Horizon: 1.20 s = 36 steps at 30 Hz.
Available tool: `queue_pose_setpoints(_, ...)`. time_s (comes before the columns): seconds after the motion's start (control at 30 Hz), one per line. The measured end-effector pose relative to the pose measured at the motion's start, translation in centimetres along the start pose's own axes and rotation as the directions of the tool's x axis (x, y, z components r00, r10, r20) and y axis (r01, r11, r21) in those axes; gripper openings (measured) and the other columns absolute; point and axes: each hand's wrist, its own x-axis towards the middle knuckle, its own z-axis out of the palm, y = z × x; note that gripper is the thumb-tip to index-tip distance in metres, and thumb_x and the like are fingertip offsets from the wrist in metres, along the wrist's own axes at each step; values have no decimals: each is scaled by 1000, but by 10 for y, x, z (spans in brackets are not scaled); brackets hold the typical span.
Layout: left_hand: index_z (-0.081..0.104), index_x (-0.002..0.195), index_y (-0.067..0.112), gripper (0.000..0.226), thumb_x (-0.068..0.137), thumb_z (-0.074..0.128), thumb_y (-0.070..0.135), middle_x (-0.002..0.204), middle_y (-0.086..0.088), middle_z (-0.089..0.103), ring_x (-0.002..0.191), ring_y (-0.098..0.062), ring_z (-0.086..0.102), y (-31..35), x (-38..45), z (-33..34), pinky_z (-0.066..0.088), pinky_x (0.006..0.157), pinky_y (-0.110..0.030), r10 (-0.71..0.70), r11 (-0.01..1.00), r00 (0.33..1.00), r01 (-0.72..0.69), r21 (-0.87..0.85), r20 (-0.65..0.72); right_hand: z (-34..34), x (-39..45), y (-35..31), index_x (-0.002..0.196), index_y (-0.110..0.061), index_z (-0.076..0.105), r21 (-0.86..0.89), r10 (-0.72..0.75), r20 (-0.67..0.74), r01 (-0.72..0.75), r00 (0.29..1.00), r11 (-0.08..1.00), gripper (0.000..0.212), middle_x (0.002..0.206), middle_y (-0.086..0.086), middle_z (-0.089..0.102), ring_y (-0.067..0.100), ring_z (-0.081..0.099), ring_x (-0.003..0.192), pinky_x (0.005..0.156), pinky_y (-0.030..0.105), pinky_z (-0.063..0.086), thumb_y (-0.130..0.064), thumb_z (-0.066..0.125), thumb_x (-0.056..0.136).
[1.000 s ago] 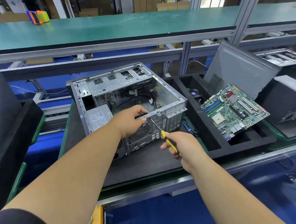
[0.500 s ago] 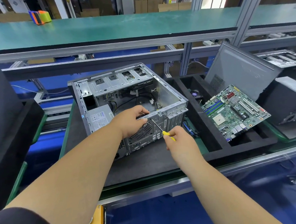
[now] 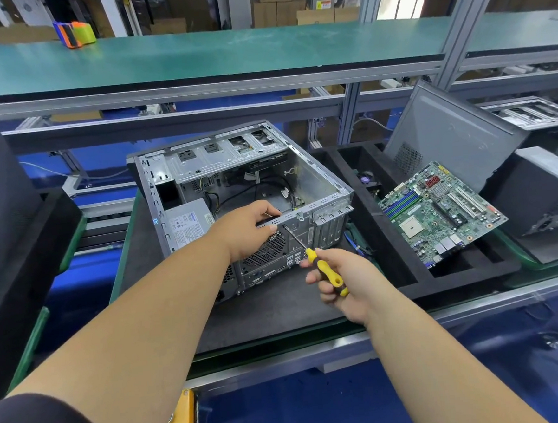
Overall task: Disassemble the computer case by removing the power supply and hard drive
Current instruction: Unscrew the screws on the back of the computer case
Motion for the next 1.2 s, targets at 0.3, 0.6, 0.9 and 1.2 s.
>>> queue_pose_setpoints(0.3,56,121,38,25,97,54,33,123,17,65,110,-12,59,-2,2,1,45,99,-36,-2,1000,1000,2,1,1,5,7,9,95,-6,65,23,30,-35,-29,999,999,32,51,-2,45,5,23,34,34,17,18,-28,44,105)
queue_pose_setpoints(0.6,57,120,39,24,97,55,33,125,18,65,109,-11,59,-3,2,2,45,95,-32,3,1000,1000,-3,0,-8,11,-5,22,108,-20,49,-998,-708,66,43,703,-50,23,89,1,62,25,52,72,55,34,26,-39,36,104)
queue_pose_setpoints(0.9,56,121,38,25,97,54,33,126,16,64,109,-13,59,-2,1,2,46,94,-33,8,1000,1000,-8,16,-11,7,5,10,96,-12,66,-309,-168,-141,118,976,944,19,60,-1,63,12,42,45,47,24,33,-27,55,97)
queue_pose_setpoints(1.2,56,121,39,24,97,53,34,123,17,65,105,-14,61,-2,1,2,48,94,-37,9,1000,1000,-9,24,-3,8,1,4,93,-2,64,230,142,110,-165,984,959,33,55,1,46,5,26,35,34,16,22,-29,48,103)
